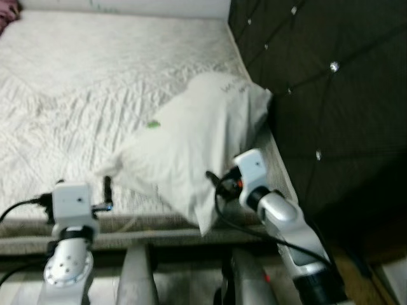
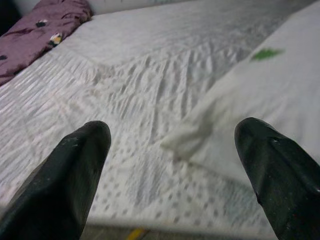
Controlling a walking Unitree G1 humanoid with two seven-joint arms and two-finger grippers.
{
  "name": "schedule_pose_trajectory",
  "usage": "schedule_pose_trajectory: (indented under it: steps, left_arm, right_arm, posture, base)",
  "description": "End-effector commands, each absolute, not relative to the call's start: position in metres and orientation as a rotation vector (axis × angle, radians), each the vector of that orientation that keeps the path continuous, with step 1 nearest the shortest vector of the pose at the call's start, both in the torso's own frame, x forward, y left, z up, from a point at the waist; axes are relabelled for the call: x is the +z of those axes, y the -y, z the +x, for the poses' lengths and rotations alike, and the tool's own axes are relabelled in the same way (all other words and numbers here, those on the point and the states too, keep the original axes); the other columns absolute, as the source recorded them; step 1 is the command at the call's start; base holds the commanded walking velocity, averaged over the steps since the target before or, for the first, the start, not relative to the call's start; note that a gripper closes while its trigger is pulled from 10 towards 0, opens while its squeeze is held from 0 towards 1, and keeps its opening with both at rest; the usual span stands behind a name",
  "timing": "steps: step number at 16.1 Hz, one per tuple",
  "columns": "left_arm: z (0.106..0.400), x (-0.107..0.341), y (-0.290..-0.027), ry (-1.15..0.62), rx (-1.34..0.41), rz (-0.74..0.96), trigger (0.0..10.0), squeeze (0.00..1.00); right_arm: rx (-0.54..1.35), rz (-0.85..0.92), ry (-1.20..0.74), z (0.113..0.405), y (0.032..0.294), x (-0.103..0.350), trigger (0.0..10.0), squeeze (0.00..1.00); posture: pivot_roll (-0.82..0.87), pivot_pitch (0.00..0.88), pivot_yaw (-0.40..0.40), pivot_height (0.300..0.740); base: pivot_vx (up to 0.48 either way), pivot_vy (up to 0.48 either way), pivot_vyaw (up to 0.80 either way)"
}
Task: Clean up the room
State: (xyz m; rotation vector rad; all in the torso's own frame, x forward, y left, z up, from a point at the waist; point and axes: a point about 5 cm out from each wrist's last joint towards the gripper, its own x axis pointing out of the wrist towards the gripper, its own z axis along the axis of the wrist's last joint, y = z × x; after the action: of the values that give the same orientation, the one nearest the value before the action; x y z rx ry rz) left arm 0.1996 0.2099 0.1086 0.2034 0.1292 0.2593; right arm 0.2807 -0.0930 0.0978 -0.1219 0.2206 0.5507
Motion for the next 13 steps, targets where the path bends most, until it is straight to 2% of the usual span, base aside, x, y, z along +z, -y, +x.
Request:
schedule_pose_trajectory:
  steps: [1, 3, 6, 8, 13]
  left_arm:
    - [0.196, 0.112, -0.211, -0.133, 0.273, 0.219, 10.0, 0.00]
    - [0.191, 0.113, -0.213, -0.147, 0.285, 0.220, 10.0, 0.00]
    - [0.182, 0.113, -0.210, -0.179, 0.280, 0.213, 10.0, 0.00]
    - [0.175, 0.114, -0.211, -0.204, 0.282, 0.213, 10.0, 0.00]
    - [0.171, 0.121, -0.206, -0.197, 0.242, 0.164, 10.0, 0.00]
  right_arm:
    - [0.572, -0.124, -0.255, 0.279, 0.090, 0.093, 10.0, 0.00]
    - [0.628, -0.104, -0.278, 0.275, 0.083, 0.088, 10.0, 0.00]
    - [0.732, -0.140, -0.342, 0.273, 0.066, 0.079, 10.0, 0.00]
    - [0.799, -0.132, -0.347, 0.273, 0.052, 0.080, 10.0, 0.00]
    - [0.751, -0.072, -0.327, 0.288, 0.046, 0.089, 10.0, 0.00]
  posture:
    - [0.03, 0.128, -0.071, 0.581]
    - [0.03, 0.144, -0.072, 0.576]
    - [0.05, 0.173, -0.075, 0.541]
    - [0.06, 0.193, -0.077, 0.541]
    - [0.07, 0.205, -0.079, 0.541]
  base:
    - [0.000, 0.000, 0.00]
    - [0.000, 0.000, 0.00]
    - [0.000, 0.000, 0.00]
    - [0.000, 0.000, 0.00]
    - [0.000, 0.000, 0.00]
